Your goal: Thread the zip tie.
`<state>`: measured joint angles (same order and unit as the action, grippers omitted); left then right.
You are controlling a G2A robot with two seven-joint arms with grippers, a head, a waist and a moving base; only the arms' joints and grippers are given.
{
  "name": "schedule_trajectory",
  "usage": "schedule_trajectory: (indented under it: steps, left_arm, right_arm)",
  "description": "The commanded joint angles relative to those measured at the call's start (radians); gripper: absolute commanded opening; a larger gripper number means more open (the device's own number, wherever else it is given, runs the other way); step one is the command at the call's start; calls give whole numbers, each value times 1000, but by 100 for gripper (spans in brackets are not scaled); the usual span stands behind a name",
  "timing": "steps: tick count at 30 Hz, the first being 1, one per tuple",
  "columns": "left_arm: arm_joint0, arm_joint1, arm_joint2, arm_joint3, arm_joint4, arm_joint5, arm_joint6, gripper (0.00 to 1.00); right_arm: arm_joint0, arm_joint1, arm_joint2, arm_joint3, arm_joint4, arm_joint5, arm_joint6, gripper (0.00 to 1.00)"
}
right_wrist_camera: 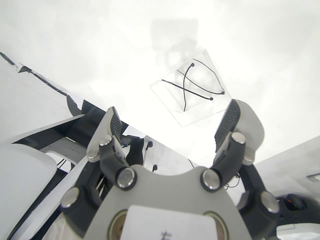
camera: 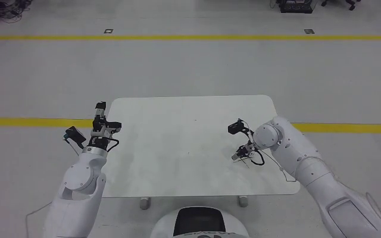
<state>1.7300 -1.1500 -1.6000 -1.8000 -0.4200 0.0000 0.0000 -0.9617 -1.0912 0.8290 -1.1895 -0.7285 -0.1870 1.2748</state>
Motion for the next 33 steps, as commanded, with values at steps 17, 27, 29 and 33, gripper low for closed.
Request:
schedule_trajectory:
  steps: [17,27,29,33]
  left_arm:
    - [0,0,0,0,0,0,0,100]
    - [0,0,0,0,0,0,0,100]
    - [0,0,0,0,0,0,0,100]
    - [0,0,0,0,0,0,0,100]
  right_arm:
    - [-12,-4,-24,14,-42,-19,-34,55]
    - [-30,8,10,14,-43,-30,-56,28]
    - [-33,9,11,16,-45,-31,-60,28]
    - [-35,6,2,20,-56,-35,-69,27]
